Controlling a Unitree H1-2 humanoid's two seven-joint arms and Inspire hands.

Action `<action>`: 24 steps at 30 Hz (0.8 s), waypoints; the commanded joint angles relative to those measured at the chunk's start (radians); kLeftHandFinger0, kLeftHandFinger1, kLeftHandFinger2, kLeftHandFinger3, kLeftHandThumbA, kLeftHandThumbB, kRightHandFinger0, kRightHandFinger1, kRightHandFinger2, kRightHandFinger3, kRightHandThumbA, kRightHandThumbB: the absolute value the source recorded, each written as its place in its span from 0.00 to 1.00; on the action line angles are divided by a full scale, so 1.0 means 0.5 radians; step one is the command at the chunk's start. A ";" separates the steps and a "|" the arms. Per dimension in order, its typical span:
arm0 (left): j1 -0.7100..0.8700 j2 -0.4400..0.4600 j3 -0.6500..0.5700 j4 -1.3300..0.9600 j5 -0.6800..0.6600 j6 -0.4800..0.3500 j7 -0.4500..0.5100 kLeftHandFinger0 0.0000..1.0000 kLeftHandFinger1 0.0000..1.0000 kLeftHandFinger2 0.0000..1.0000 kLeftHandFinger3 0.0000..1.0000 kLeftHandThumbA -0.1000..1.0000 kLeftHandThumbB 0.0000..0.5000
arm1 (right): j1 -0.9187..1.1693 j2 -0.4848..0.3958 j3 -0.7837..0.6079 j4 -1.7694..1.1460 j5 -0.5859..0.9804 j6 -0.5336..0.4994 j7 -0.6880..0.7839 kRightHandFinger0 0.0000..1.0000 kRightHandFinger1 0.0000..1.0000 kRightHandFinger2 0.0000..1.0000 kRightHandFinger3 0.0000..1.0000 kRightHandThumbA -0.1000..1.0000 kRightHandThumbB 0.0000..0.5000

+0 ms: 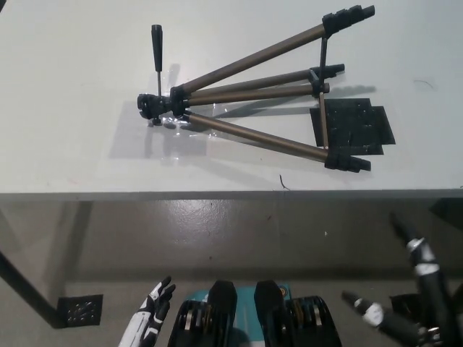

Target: A tripod lies near the right hand side of the table and the robot grab a leg of the tripod using its right hand and put it up right.

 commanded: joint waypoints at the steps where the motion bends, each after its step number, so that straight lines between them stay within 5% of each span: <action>1: -0.008 0.019 -0.016 -0.043 0.018 -0.167 -0.027 1.00 1.00 1.00 1.00 1.00 0.87 | -0.220 -0.138 -0.225 -0.644 -0.319 0.345 0.158 1.00 1.00 1.00 1.00 1.00 1.00; 9: -0.025 0.025 -0.012 -0.009 0.034 -0.210 -0.019 1.00 1.00 1.00 1.00 1.00 0.84 | -0.956 -0.419 -0.329 -0.957 -0.593 0.930 0.597 1.00 1.00 1.00 1.00 0.92 1.00; 15: -0.026 0.024 -0.013 0.001 0.044 -0.207 -0.015 1.00 1.00 1.00 1.00 1.00 0.85 | -1.711 -0.645 -0.145 -0.704 -0.647 1.359 0.989 1.00 1.00 1.00 1.00 0.88 1.00; 24: -0.023 0.034 -0.006 -0.013 0.014 -0.201 -0.035 1.00 1.00 1.00 1.00 1.00 0.84 | -2.436 -0.596 0.236 0.027 -0.898 1.381 1.202 1.00 1.00 1.00 1.00 0.91 1.00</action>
